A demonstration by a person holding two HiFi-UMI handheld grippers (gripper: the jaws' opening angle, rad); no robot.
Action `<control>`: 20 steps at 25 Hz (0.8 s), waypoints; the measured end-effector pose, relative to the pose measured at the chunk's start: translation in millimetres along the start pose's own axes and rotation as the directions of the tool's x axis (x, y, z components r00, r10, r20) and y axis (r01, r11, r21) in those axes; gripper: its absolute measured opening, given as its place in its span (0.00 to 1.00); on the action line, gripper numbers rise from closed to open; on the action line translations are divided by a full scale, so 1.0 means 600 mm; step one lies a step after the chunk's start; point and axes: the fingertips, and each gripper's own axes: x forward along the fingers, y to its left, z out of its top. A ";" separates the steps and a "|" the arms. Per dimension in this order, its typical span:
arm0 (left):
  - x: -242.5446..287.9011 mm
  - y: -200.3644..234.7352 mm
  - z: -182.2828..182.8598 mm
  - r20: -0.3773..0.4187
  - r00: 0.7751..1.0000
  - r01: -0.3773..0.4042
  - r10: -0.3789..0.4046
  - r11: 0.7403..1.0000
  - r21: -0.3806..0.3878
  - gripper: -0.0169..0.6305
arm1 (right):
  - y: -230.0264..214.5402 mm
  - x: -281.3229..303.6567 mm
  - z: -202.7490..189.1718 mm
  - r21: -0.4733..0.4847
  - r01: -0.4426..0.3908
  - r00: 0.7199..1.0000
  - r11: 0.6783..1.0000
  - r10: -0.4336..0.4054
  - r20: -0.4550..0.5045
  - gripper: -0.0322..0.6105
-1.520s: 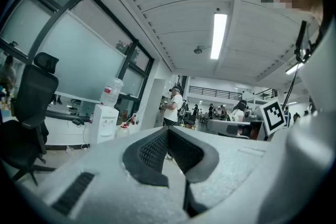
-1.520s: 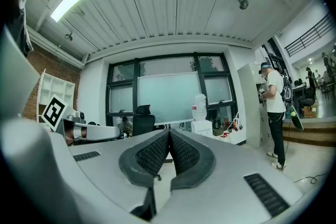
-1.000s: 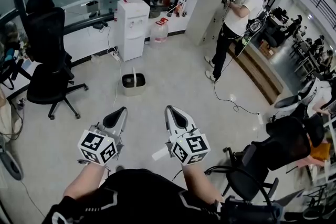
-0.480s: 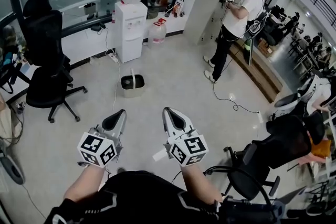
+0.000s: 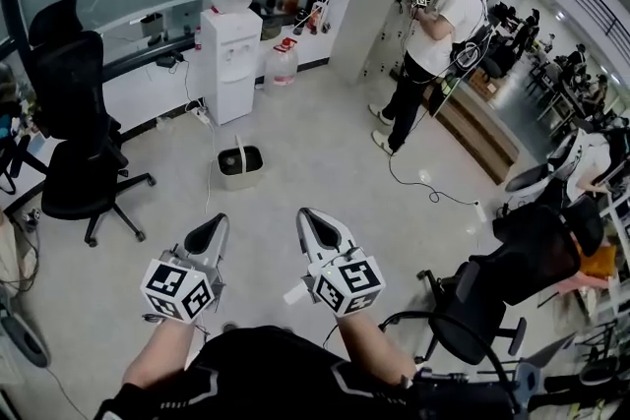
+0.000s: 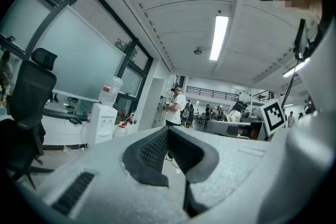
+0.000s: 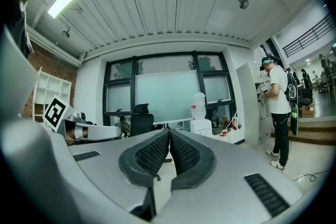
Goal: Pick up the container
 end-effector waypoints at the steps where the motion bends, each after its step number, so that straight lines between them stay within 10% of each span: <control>1: 0.000 0.004 0.002 0.002 1.000 0.008 -0.008 1.000 0.001 0.04 | 0.002 0.004 0.000 -0.002 0.005 1.000 1.000 -0.005 -0.002 0.06; 20: 0.043 0.092 -0.017 -0.018 0.997 0.073 -0.073 0.997 -0.016 0.04 | 0.001 0.073 -0.030 -0.011 0.061 0.998 0.998 -0.062 -0.024 0.06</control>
